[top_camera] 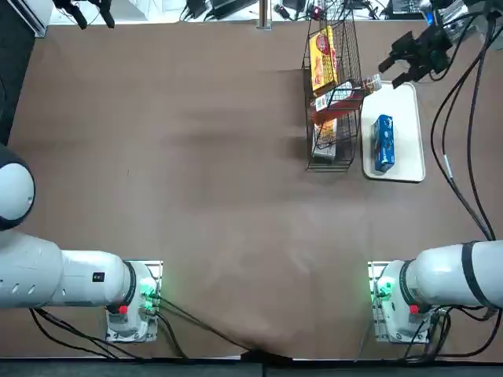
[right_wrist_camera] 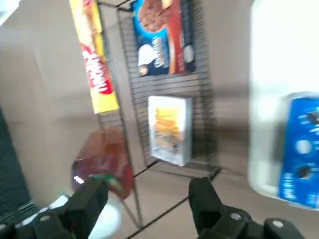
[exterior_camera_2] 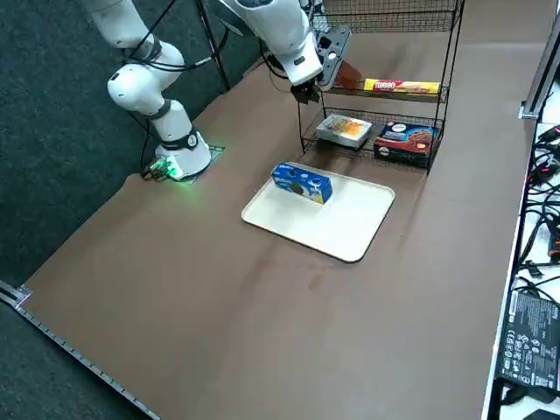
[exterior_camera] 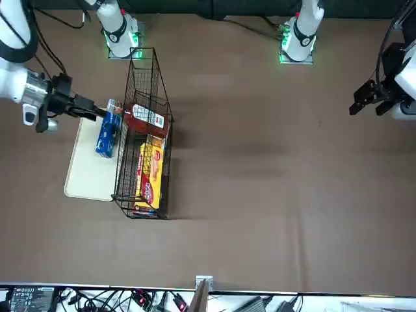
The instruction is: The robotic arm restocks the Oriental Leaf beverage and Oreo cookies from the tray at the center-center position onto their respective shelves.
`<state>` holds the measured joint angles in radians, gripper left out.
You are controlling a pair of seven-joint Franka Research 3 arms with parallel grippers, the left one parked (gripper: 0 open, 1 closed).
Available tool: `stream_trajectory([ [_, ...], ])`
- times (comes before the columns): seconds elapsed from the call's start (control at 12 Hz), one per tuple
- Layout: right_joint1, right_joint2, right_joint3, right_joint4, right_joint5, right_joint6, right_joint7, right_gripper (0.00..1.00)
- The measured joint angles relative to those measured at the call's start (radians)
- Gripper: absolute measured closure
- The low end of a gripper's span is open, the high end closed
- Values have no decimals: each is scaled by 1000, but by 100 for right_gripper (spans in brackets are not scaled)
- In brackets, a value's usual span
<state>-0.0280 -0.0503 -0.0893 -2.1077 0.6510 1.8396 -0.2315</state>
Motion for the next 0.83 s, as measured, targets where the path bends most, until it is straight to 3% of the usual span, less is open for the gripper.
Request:
stream_trajectory([
  [0.42,-41,61,-3,36,-120,27,0,0],
  [0.83,-41,211,-3,37,-227,110,0,0],
])
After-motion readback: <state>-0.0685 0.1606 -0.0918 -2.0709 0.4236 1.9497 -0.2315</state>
